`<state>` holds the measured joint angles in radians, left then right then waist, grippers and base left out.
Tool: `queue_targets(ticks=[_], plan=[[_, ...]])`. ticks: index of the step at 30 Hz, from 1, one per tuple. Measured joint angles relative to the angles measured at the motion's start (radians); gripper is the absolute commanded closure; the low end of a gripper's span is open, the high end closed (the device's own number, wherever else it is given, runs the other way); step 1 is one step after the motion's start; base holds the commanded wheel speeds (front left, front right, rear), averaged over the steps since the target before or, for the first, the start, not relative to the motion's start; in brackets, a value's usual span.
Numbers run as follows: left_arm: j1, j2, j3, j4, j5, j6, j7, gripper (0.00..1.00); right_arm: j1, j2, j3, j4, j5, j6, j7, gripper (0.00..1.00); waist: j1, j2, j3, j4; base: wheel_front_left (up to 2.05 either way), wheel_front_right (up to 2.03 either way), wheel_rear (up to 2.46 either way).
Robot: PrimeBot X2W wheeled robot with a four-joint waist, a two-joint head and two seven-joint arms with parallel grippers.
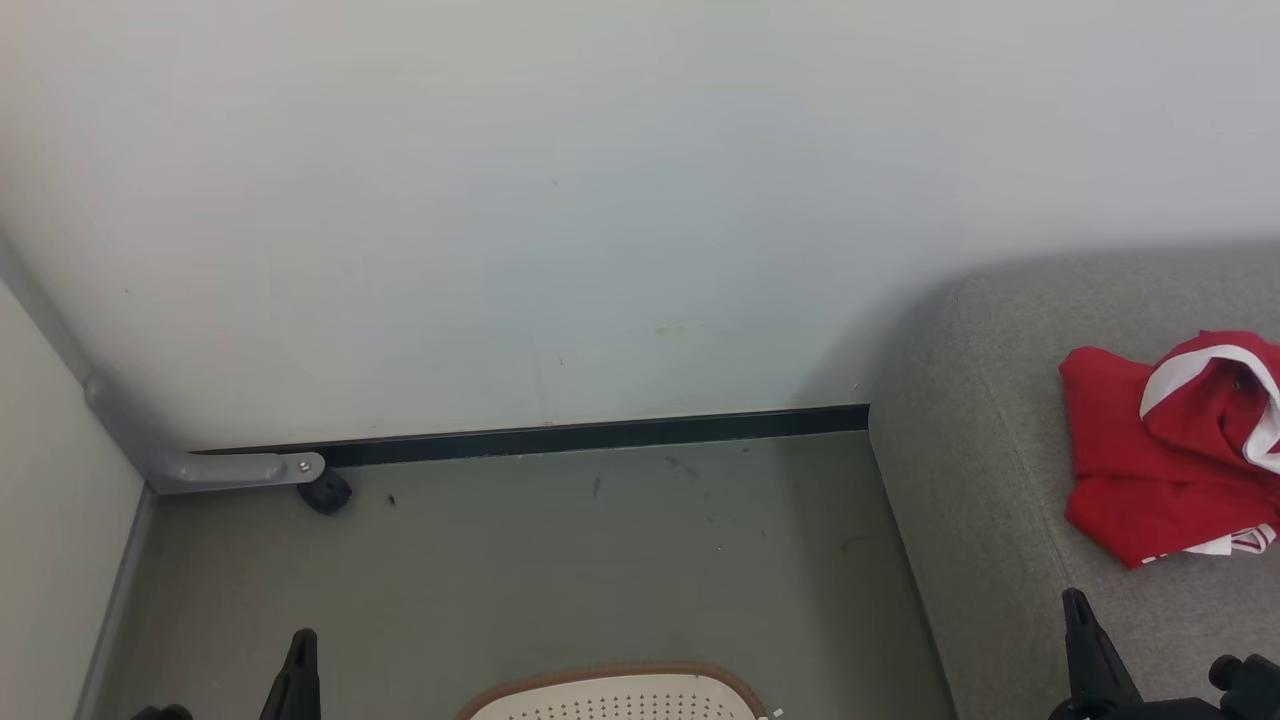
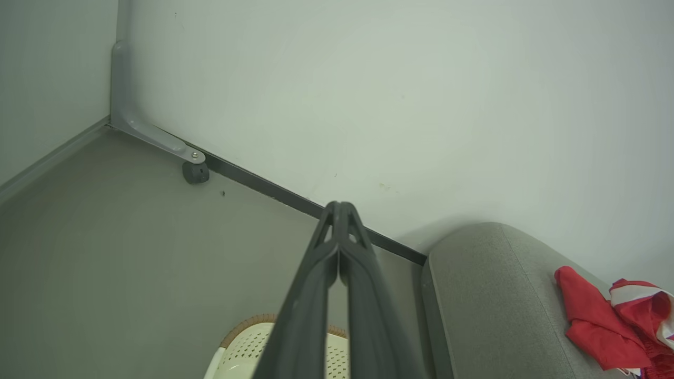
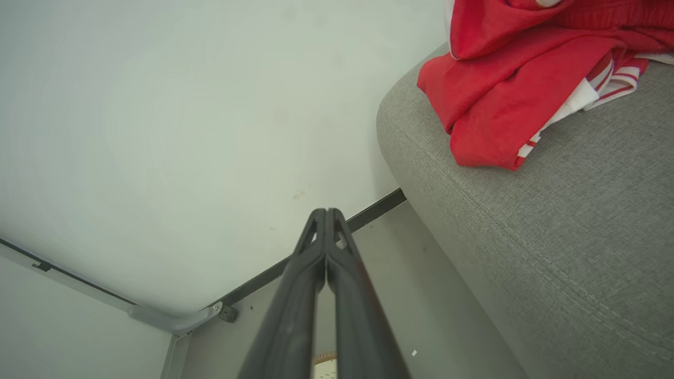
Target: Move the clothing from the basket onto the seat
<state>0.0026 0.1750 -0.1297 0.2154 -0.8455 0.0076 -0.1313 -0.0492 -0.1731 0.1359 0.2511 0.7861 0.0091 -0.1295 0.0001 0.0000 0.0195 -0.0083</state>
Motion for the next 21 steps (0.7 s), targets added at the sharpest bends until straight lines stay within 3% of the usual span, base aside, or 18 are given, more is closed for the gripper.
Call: queue_targets(ticks=[21], plan=[[-0.021,-0.045,0.072,0.027,-0.239,-0.044,0.078,1.0,-0.005,0.042,-0.088,0.015,0.262,0.036,0.081,1.0,0.0,0.0,-0.006,0.003,0.0,0.0,0.0]])
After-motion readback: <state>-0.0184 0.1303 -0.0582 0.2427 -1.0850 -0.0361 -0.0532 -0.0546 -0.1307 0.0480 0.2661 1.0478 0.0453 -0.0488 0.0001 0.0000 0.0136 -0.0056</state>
